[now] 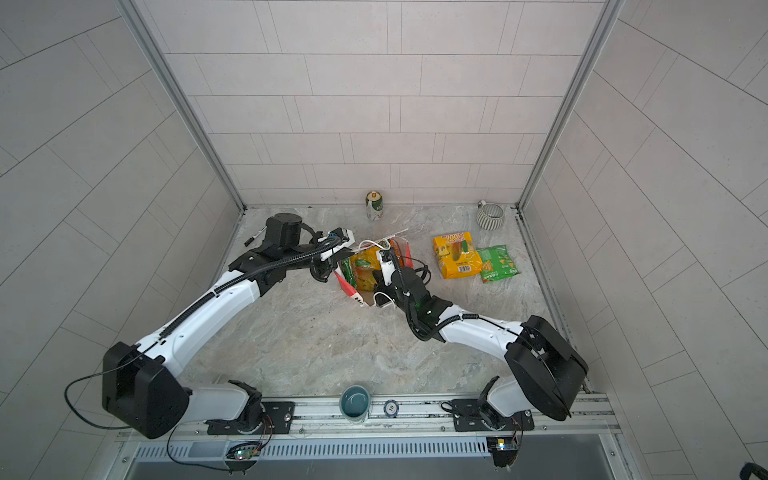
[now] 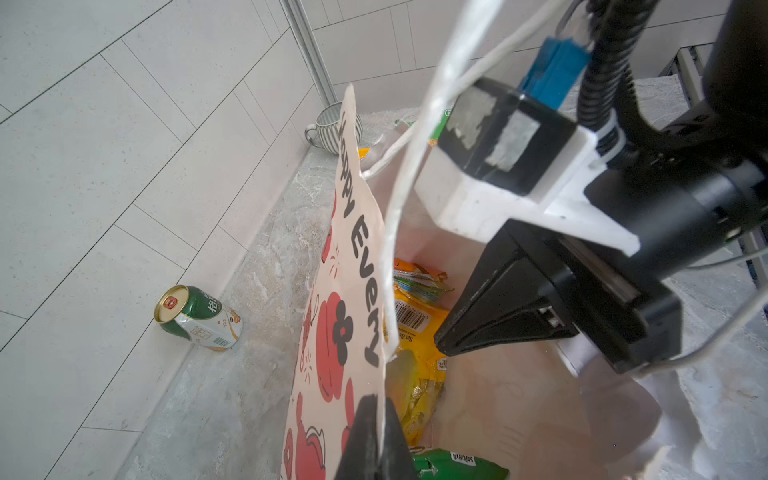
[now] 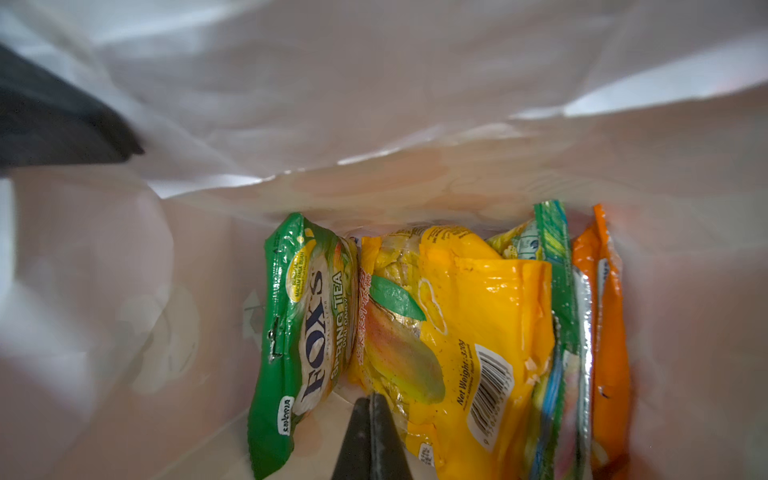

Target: Take the snacks out of the paper bag

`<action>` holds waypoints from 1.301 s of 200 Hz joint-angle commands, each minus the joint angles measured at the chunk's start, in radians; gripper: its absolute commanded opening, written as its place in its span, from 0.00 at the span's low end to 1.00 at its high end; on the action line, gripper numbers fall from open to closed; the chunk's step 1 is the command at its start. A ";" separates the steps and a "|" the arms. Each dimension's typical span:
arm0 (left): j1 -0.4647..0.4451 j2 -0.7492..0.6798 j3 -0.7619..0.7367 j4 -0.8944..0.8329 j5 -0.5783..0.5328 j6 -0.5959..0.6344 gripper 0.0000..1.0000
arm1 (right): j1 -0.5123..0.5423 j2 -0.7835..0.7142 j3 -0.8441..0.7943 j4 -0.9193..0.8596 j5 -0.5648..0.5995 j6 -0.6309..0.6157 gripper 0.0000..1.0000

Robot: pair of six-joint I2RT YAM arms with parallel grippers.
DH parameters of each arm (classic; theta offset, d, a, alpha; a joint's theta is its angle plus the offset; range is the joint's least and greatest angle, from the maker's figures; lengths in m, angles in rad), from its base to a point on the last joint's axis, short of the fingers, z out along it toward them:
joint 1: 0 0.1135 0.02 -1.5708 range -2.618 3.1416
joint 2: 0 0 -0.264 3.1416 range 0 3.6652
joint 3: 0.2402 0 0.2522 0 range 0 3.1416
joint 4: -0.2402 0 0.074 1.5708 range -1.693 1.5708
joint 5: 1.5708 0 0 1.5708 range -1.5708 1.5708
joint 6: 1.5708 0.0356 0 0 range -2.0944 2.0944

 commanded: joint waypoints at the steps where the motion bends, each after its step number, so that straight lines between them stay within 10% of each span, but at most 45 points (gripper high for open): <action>1: -0.013 -0.021 0.000 0.062 0.063 0.019 0.00 | 0.000 0.016 0.093 -0.141 0.044 0.027 0.03; 58: -0.013 -0.033 -0.017 0.075 0.069 0.040 0.00 | -0.052 0.042 0.333 -0.536 0.060 0.084 0.15; 183: -0.012 -0.026 -0.021 0.080 0.072 0.045 0.00 | -0.077 0.205 0.406 -0.533 0.102 0.114 0.39; 260: -0.013 -0.026 -0.023 0.084 0.068 0.043 0.00 | -0.070 0.241 0.370 -0.451 0.143 0.127 0.14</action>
